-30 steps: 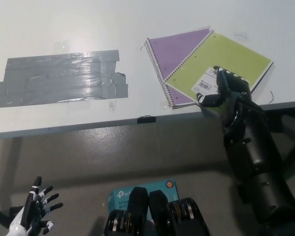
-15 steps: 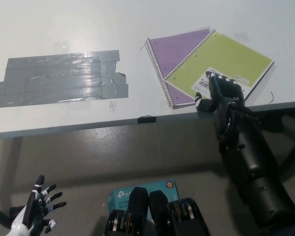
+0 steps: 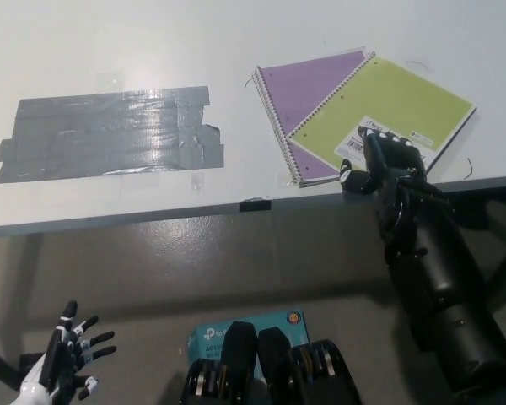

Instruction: The robot uses its right hand to align two notebooks stacked together until they are fully overlapped

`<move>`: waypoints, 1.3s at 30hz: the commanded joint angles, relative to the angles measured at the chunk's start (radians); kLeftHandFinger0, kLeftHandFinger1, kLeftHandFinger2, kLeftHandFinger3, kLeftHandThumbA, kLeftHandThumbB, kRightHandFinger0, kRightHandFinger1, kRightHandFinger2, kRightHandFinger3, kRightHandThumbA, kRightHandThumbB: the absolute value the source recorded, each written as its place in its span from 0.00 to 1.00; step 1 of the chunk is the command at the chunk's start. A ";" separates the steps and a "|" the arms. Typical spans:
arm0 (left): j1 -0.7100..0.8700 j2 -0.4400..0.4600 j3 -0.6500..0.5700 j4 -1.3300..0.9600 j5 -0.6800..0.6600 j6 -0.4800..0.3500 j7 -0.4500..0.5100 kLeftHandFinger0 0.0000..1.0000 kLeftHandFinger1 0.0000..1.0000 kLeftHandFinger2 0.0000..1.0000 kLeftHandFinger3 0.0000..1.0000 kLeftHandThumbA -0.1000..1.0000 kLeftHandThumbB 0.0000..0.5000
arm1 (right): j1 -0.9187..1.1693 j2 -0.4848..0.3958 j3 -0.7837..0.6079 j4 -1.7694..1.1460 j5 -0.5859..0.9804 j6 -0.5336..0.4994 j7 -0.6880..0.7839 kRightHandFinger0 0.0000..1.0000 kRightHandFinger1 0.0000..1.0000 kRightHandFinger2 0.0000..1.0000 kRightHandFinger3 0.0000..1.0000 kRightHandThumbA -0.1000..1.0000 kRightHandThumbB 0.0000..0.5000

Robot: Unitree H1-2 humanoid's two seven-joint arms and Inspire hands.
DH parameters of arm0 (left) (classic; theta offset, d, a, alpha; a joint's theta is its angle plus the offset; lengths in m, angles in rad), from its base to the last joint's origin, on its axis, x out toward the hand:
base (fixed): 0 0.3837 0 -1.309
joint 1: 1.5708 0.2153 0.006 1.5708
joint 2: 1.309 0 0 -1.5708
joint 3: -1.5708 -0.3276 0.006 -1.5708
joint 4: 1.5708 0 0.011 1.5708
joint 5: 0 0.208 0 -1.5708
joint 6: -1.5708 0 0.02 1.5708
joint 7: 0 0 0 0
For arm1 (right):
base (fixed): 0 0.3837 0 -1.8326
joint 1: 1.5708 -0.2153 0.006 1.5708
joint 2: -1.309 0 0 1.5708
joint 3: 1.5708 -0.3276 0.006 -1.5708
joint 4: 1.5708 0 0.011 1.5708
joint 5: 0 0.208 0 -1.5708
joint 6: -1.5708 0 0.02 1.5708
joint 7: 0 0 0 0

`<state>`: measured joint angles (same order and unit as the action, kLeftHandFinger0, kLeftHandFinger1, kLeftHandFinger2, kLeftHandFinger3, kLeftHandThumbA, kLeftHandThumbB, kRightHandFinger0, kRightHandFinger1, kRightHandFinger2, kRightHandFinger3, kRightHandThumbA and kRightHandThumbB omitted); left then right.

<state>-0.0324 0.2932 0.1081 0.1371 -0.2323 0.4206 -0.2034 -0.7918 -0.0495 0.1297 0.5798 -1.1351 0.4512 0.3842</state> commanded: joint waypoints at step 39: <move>-0.016 0.023 -0.019 -0.020 0.002 -0.036 -0.063 0.82 0.83 0.86 1.00 1.00 1.00 | 0.017 -0.436 0.651 -0.016 -0.051 -0.474 -0.148 1.00 1.00 1.00 1.00 1.00 0.87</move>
<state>-0.0337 0.2938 0.0942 0.1427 -0.2306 0.4026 -0.2383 -0.7741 -0.4459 0.7161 0.4980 -1.1329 0.0983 0.2629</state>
